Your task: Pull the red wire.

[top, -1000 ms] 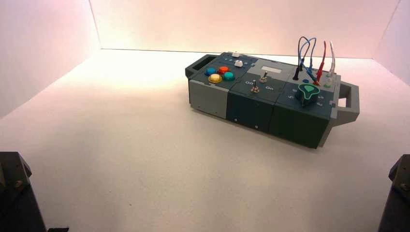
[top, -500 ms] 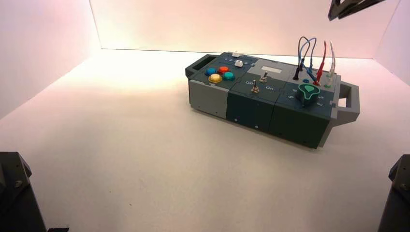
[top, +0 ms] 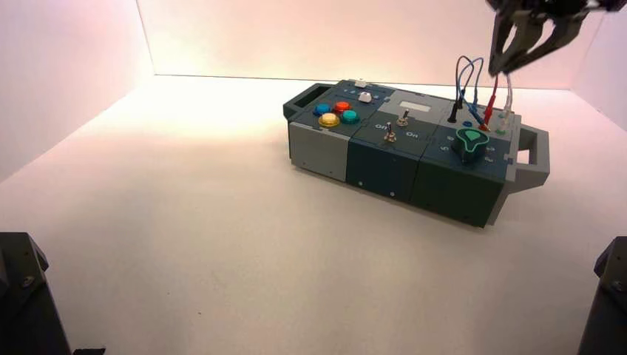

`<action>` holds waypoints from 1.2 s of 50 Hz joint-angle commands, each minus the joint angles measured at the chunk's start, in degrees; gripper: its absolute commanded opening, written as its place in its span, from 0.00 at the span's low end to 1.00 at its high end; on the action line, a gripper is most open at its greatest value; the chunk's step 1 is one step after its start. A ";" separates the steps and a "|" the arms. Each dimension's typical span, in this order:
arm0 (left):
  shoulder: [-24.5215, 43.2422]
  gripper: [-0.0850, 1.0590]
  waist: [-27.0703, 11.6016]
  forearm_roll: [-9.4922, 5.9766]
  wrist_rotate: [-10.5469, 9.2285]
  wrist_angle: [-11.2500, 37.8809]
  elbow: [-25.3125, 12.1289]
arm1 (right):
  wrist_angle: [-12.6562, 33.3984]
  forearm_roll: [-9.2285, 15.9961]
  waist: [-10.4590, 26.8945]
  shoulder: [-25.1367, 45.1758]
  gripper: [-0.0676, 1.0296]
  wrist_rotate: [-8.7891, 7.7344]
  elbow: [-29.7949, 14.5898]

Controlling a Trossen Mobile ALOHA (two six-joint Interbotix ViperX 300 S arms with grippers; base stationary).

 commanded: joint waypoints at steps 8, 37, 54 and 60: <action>1.05 0.43 -1.67 0.09 0.62 4.22 -3.87 | 0.18 0.26 0.18 0.70 0.30 -0.18 -2.02; 4.66 0.43 -5.98 0.18 0.62 5.19 -4.13 | -0.18 -1.14 -0.18 2.29 0.30 -0.18 -1.93; 4.39 0.43 -6.59 0.18 0.62 5.19 -4.04 | -0.53 -1.32 -0.26 6.50 0.30 -0.18 -2.55; 4.31 0.43 -6.94 0.18 0.62 5.27 -3.87 | -0.62 -1.32 -0.26 8.09 0.33 -0.18 -3.43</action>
